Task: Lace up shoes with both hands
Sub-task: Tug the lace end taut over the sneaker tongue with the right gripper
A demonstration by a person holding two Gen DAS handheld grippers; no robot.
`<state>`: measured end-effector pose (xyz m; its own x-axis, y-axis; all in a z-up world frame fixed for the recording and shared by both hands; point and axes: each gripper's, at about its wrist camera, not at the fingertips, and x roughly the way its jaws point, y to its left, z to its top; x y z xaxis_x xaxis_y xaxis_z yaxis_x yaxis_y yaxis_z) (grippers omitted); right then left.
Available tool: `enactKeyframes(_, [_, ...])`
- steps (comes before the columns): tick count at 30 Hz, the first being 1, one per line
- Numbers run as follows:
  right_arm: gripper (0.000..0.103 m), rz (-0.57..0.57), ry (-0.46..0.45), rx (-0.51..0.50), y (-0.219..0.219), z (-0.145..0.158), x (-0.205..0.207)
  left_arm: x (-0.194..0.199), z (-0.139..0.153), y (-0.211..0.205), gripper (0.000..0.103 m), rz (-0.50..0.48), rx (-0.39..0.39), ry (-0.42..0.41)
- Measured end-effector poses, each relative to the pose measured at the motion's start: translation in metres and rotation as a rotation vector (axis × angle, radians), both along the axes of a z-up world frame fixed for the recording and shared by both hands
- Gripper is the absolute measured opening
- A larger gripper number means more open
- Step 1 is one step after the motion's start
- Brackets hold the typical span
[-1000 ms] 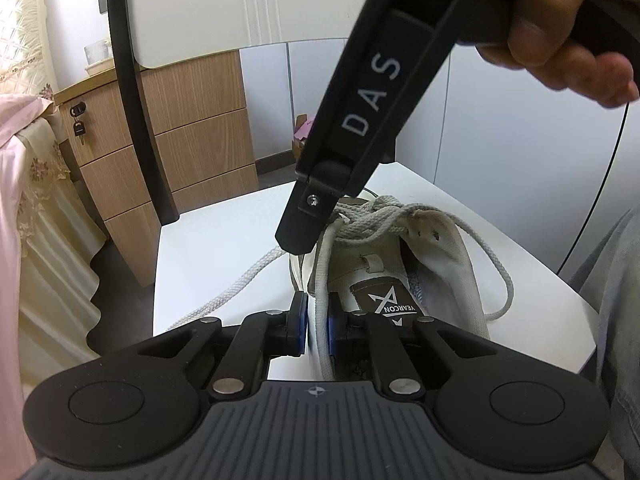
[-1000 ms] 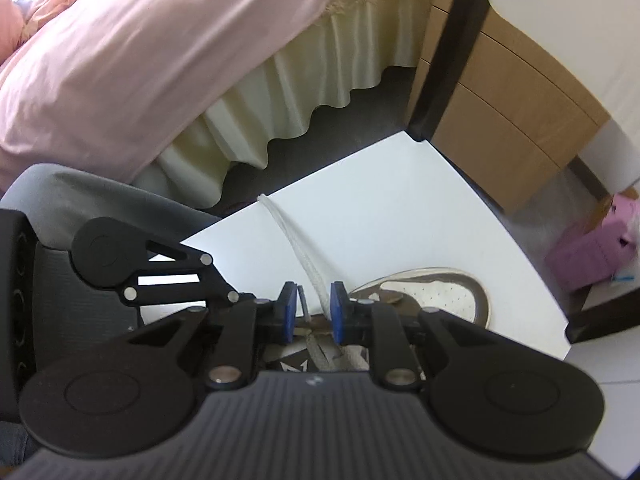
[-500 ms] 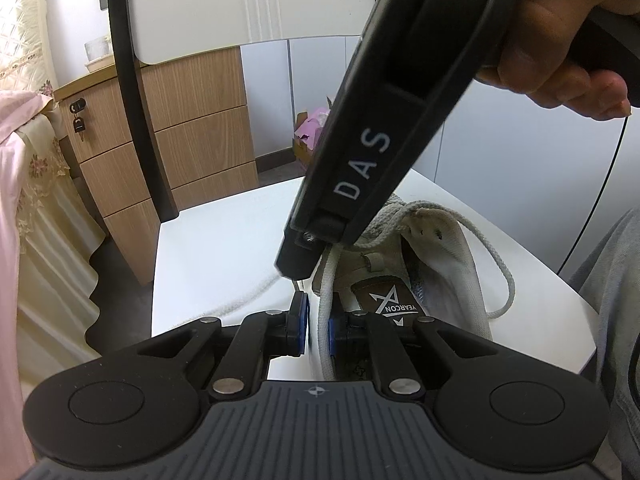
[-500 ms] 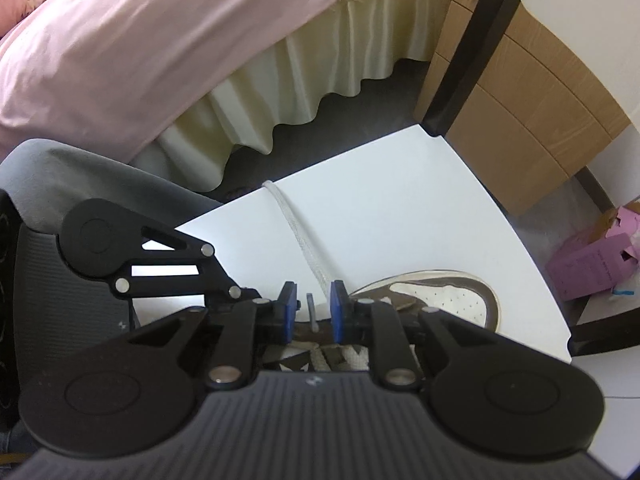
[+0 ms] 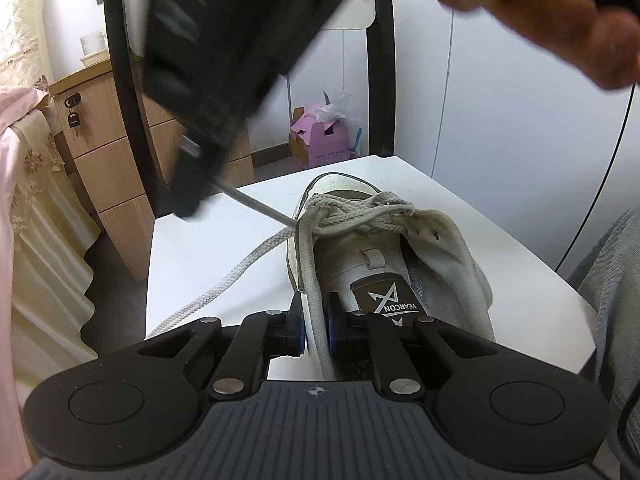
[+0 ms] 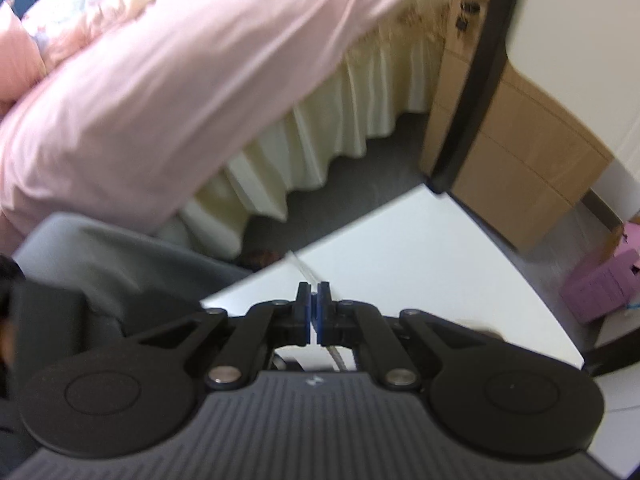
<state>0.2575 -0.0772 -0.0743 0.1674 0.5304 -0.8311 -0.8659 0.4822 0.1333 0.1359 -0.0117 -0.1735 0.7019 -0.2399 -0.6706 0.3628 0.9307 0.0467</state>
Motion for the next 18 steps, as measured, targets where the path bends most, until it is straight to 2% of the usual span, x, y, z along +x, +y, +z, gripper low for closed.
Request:
enactKeyframes(5, [0.005, -0.005, -0.033, 0.0, 0.003, 0.009, 0.002, 0.0, 0.0, 0.0, 0.011, 0.007, -0.002, 0.008])
enactKeyframes(7, [0.008, -0.032, -0.028, 0.041, -0.005, 0.014, 0.006, 0.0, -0.001, 0.002, 0.011, 0.015, -0.017, 0.012])
enactKeyframes(8, [0.019, -0.054, -0.015, 0.073, -0.011, 0.017, 0.01, 0.0, -0.001, 0.003, 0.011, 0.021, -0.03, 0.015])
enactKeyframes(10, [0.031, -0.105, -0.014, 0.106, -0.022, 0.025, 0.013, 0.0, -0.002, 0.009, 0.012, 0.041, -0.077, 0.023])
enactKeyframes(14, [0.033, -0.131, 0.005, 0.089, -0.04, 0.028, 0.015, -0.003, -0.003, 0.011, 0.012, 0.032, -0.089, 0.014])
enactKeyframes(18, [0.035, -0.133, 0.067, 0.044, -0.05, 0.008, 0.012, -0.002, -0.004, 0.012, 0.012, 0.033, -0.096, 0.016])
